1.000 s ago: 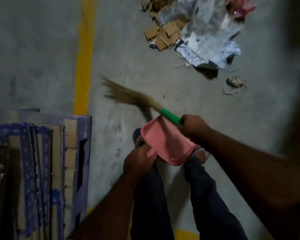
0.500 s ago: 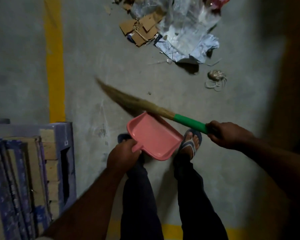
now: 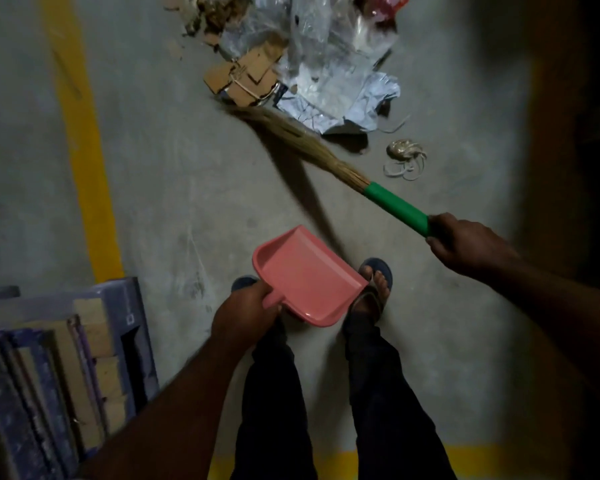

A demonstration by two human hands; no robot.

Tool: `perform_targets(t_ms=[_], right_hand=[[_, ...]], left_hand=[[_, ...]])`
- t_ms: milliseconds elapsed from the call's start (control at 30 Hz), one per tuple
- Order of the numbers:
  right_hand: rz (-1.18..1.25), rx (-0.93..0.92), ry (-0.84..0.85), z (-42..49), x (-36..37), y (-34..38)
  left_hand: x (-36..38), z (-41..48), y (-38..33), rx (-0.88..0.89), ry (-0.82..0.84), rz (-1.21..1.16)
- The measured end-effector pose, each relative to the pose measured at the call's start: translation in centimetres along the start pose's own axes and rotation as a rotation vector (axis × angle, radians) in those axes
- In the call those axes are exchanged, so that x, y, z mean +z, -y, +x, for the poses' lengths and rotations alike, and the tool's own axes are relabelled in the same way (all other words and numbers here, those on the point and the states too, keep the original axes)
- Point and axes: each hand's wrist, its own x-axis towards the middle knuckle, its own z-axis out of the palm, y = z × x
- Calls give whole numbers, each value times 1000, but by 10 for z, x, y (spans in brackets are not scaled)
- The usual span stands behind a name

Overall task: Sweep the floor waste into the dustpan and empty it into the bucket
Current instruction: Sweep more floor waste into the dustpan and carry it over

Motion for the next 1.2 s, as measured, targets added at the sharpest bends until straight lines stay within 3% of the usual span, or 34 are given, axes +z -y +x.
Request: perform_targets(t_ms=[167, 267, 500, 667, 833, 1033, 1200], right_hand=[[86, -90, -60, -31, -29, -8], [140, -53, -155, -49, -31, -18], [379, 375, -478, -61, 14, -22], [564, 691, -580, -61, 67, 4], [661, 891, -452, -63, 131, 19], [527, 728, -224, -59, 194, 20], [511, 690, -185, -86, 230, 36]], left_hand=[[-36, 17, -25, 39, -31, 19], [-47, 39, -39, 73, -25, 40], [-48, 118, -58, 182, 23, 110], [-50, 172, -51, 243, 72, 306], [-53, 210, -15, 263, 69, 444], [-32, 268, -4, 197, 16, 367], [-24, 302, -17, 156, -26, 348]])
